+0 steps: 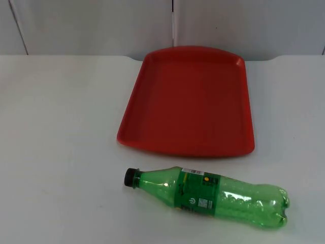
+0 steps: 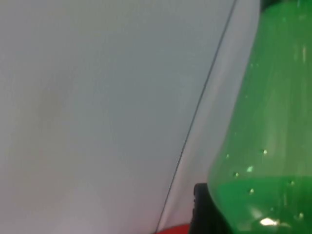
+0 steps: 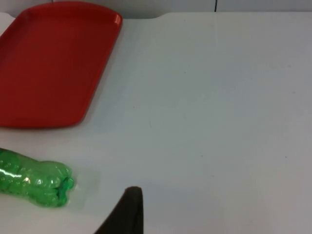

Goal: Place the bottle upright on the tray.

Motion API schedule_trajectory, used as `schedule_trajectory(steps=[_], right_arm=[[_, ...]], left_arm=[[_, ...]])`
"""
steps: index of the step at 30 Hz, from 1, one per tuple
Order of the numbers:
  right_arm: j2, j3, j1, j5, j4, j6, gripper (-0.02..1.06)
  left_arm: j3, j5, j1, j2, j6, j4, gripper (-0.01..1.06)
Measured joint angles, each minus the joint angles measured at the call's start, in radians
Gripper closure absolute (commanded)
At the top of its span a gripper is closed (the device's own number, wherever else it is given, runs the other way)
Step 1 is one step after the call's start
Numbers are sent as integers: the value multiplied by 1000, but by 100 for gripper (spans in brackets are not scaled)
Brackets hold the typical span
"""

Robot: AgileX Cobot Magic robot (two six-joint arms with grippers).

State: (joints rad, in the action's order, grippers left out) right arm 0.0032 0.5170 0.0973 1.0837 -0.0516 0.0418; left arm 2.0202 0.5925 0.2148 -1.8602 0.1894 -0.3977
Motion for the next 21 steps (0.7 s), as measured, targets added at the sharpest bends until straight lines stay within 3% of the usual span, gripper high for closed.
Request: schedule_trajectory(steps=[6,11,12,15,16,17,20,21], right_arm=[[0,0,0,0,0,0,-1],[0,0,0,0,0,0,-1],[0,0,0,0,0,0,-1],[0,0,0,0,0,0,-1],[0,0,0,0,0,0,-1],[0,0,0,0,0,0,-1],[0,0,0,0,0,0,-1],[0,0,0,0,0,0,-1]], left_arm=[[-208,-143,29,129,86,-14,105],[-497,-428,65,281,117,-47,105],[-497,-428,65,281,117,-47,105],[-668,-629,94,336,119,-55,105],[-668,-629,94,336,119,-55,105],[-750,-725,112,351,119,-55,105],[-857,-860,157,358,119,-53,105],[-857,-860,157,358,119,-53,105]])
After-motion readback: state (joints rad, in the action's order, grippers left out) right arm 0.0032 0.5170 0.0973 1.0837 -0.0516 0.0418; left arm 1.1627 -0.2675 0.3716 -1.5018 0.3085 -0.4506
